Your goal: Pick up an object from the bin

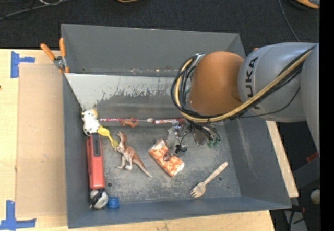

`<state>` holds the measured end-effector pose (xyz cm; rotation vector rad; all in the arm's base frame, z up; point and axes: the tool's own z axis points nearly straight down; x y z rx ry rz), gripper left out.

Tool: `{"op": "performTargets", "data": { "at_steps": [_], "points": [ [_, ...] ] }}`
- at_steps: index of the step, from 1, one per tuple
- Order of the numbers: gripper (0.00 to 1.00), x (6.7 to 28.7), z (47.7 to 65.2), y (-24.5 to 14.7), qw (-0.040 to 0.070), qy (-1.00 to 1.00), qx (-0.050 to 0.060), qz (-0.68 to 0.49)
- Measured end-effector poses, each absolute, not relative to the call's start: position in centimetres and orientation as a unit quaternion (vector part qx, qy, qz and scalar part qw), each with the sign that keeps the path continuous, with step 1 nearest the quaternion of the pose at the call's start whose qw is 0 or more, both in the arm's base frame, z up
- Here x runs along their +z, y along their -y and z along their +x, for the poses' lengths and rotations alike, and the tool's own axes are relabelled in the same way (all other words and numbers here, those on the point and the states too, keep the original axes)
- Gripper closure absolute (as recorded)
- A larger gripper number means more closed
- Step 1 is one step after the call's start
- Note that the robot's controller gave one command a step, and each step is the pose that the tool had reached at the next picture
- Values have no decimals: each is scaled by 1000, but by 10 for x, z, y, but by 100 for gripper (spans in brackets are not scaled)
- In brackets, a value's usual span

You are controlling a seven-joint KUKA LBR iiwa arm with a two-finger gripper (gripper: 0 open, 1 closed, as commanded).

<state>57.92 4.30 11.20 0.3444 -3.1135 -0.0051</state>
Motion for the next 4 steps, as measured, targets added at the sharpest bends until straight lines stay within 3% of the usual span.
{"op": "performTargets", "data": {
  "at_steps": [1, 2, 3, 4],
  "points": [
    [0, 179, 580, -38, 4, 994, -2, 108],
    [0, 179, 580, -38, 4, 994, -2, 107],
    [0, 125, 569, -59, 3, 995, -2, 99],
    [100, 100, 562, -71, 0, 999, -2, 48]
  ]
}}
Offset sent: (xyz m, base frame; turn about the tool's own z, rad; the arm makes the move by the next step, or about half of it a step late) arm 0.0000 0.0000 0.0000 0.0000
